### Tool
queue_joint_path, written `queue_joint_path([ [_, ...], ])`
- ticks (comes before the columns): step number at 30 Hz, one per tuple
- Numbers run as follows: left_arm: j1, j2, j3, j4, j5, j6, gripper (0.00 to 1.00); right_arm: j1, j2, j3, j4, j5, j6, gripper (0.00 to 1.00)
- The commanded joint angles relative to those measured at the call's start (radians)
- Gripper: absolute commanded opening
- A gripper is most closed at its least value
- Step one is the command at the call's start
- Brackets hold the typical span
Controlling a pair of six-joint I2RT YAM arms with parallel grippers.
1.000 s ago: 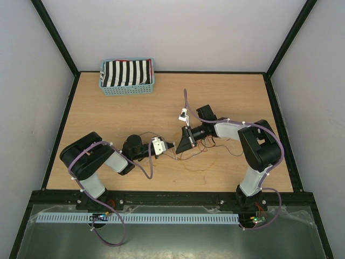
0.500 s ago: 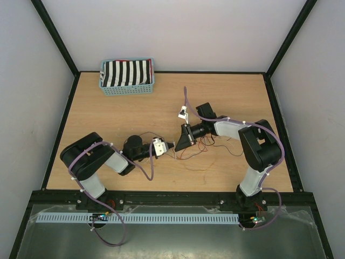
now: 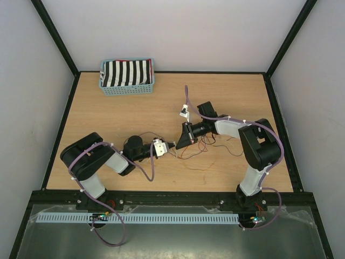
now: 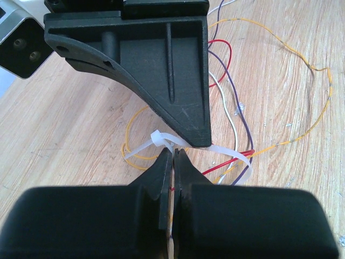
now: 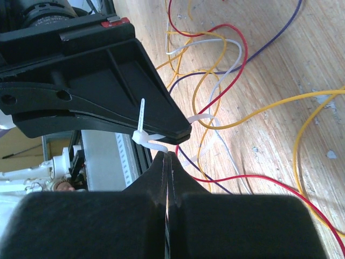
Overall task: Zip-tie the wires
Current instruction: Tie the cable at the center of the board.
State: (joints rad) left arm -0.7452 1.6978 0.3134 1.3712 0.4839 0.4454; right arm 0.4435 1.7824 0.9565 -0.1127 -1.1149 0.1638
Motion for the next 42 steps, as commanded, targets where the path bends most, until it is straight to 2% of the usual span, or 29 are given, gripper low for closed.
queue_joint_path([
  [1,-0.02,0.018,-0.005,0.031,0.023,0.015,0.0,-0.016,0.004,0.042,0.0,0.01,0.011,0.0],
  [15,-0.03,0.054,0.001,0.031,-0.011,0.033,0.0,-0.016,-0.019,0.028,0.0,-0.04,0.008,0.0],
  [35,-0.046,0.048,0.001,0.031,-0.025,0.052,0.0,-0.018,0.026,0.063,-0.001,0.014,0.025,0.0],
  [42,-0.041,0.047,0.011,0.031,-0.051,0.014,0.0,-0.018,0.01,0.05,-0.014,0.013,0.01,0.0],
])
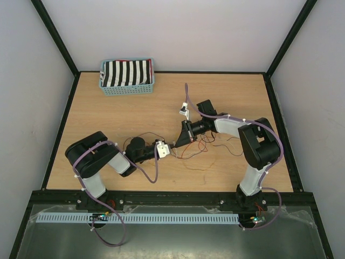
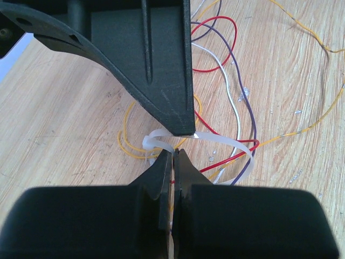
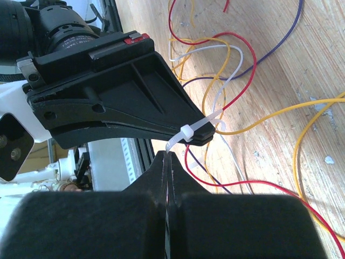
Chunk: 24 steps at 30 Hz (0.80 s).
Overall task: Zip-tie the wires
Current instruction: Tie the cable at the center of the board.
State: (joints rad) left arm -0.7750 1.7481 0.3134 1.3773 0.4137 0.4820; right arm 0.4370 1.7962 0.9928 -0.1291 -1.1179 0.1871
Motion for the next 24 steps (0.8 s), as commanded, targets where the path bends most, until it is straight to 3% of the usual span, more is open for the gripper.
queue_joint_path([
  [1,-0.009,-0.004,0.012,0.025,0.018,-0.031,0.0,-0.011,-0.007,0.012,-0.002,0.017,-0.018,0.0],
  [24,-0.004,0.0,0.026,0.026,0.003,-0.054,0.0,-0.012,-0.022,-0.02,-0.029,0.013,-0.063,0.13],
])
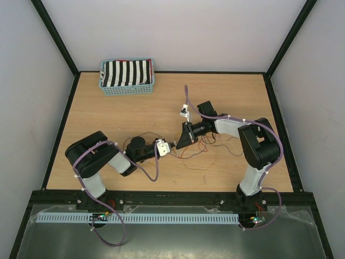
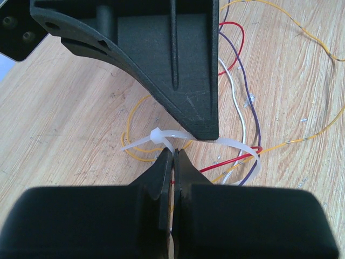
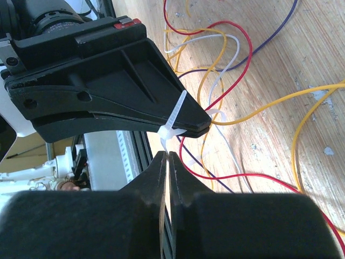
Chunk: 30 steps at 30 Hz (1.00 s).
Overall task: Zip-tie the wires
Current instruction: Tie the cable at the center of the board.
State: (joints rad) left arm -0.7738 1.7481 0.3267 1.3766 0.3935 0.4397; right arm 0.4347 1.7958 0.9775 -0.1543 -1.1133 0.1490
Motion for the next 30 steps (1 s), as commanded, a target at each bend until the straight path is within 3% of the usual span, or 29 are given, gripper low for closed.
queue_joint_path([
  [1,-0.005,0.001,0.013,0.026,0.024,-0.012,0.0,-0.009,-0.025,-0.005,-0.004,0.008,-0.025,0.15],
  [19,-0.005,0.015,0.013,0.026,0.028,-0.019,0.0,-0.011,-0.067,0.003,-0.011,0.034,-0.023,0.39],
  [30,-0.004,0.011,0.01,0.026,0.037,-0.019,0.0,-0.02,-0.096,0.065,-0.027,0.131,-0.006,0.47],
])
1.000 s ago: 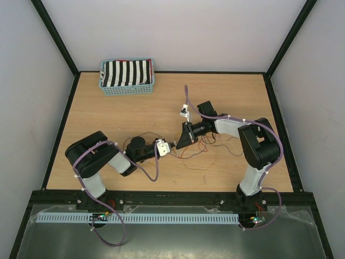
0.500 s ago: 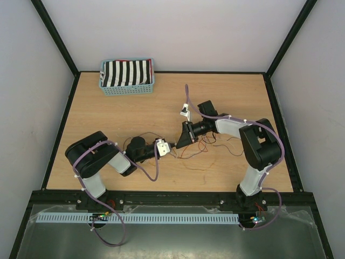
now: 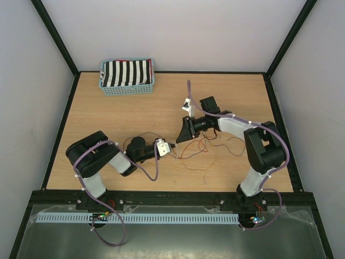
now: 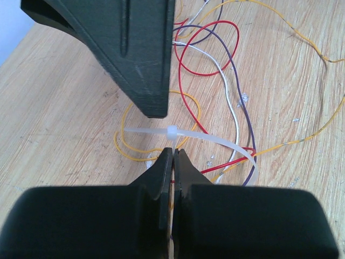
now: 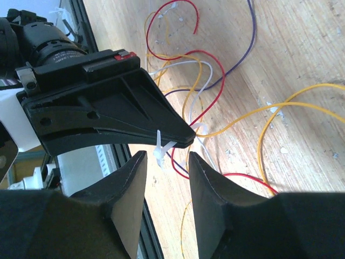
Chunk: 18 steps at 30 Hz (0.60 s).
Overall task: Zip-tie the wires
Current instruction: Tie the cable at the center of the board.
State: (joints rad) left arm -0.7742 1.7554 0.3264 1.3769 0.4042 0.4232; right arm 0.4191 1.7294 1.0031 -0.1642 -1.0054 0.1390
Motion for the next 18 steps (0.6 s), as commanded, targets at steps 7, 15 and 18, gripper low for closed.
queue_joint_path([
  [7,-0.004,0.004,0.012,0.025,0.03,0.0,0.0,-0.002,-0.011,0.07,-0.018,0.011,0.006,0.49],
  [15,-0.003,0.001,0.011,0.025,0.029,0.002,0.0,0.021,0.02,0.074,-0.017,0.003,0.005,0.49],
  [18,-0.003,0.001,0.012,0.025,0.03,0.001,0.0,0.033,0.026,0.077,-0.017,0.006,0.004,0.48],
])
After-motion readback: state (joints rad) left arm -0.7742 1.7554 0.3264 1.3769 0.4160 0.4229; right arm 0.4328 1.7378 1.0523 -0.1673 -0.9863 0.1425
